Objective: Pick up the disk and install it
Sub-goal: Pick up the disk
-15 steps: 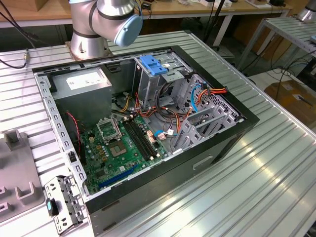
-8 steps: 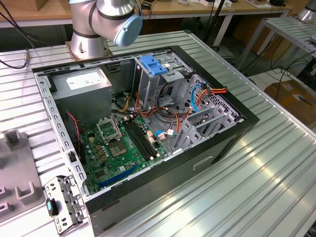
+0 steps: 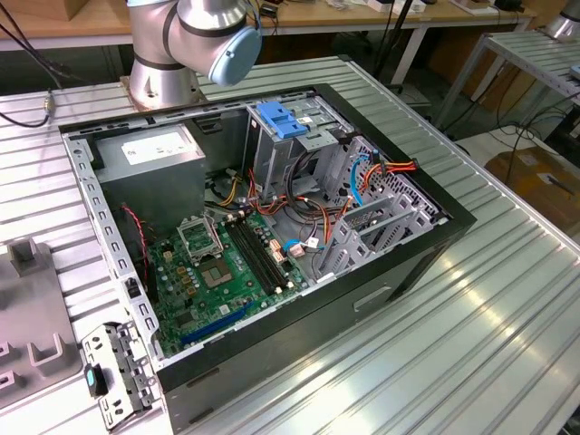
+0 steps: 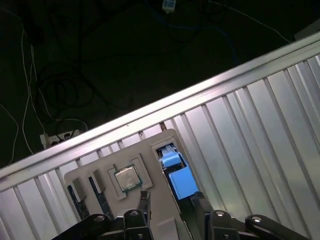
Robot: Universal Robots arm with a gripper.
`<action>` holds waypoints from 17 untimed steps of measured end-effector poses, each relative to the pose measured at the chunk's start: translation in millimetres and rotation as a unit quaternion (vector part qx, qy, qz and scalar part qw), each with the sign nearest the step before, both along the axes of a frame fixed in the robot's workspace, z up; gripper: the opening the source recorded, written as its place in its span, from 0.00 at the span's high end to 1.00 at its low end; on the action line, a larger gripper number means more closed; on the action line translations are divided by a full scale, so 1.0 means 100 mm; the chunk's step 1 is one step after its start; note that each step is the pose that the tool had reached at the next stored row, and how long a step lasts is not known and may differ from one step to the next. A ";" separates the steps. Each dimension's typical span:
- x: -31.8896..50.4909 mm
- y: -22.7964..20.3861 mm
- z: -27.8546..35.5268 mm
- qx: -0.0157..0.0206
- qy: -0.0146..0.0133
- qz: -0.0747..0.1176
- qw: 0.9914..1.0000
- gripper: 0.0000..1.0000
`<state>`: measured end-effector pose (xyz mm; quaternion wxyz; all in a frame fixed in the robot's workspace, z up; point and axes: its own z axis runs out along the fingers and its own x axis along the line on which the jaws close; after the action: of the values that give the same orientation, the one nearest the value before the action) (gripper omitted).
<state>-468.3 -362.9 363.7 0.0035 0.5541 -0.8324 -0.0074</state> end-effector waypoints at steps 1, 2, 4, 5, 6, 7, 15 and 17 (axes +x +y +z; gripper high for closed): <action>0.000 0.000 -0.010 0.000 0.000 0.008 1.000 0.52; 0.000 0.000 -0.019 0.000 -0.001 0.015 1.000 0.52; 0.000 0.000 -0.037 0.000 -0.001 0.030 1.000 0.52; 0.000 0.000 -0.054 0.000 -0.001 0.045 0.999 0.52; 0.000 0.000 -0.068 0.000 -0.001 0.058 0.998 0.52; 0.000 0.000 -0.077 0.000 -0.001 0.067 0.998 0.52; -0.002 0.089 -0.157 0.000 -0.001 0.114 0.993 0.52; -0.002 0.090 -0.195 0.000 -0.001 0.136 0.991 0.52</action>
<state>-468.4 -353.9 344.2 0.0034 0.6619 -0.7496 -0.0063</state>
